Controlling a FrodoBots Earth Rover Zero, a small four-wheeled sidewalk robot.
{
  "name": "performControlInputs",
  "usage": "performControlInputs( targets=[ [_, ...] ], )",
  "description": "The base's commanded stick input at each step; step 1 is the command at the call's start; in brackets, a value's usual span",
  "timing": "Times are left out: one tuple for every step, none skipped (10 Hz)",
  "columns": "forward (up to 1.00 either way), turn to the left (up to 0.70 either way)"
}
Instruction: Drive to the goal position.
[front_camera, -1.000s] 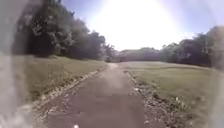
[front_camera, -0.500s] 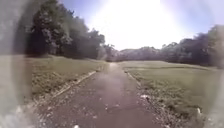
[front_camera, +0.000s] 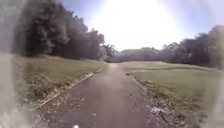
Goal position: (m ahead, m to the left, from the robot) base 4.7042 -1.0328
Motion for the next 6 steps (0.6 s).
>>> performControlInputs(
  targets=[
    [1.00,0.01],
    [1.00,0.01],
    [1.00,0.01],
    [1.00,0.01],
    [1.00,0.01],
    [1.00,0.01]
  ],
)
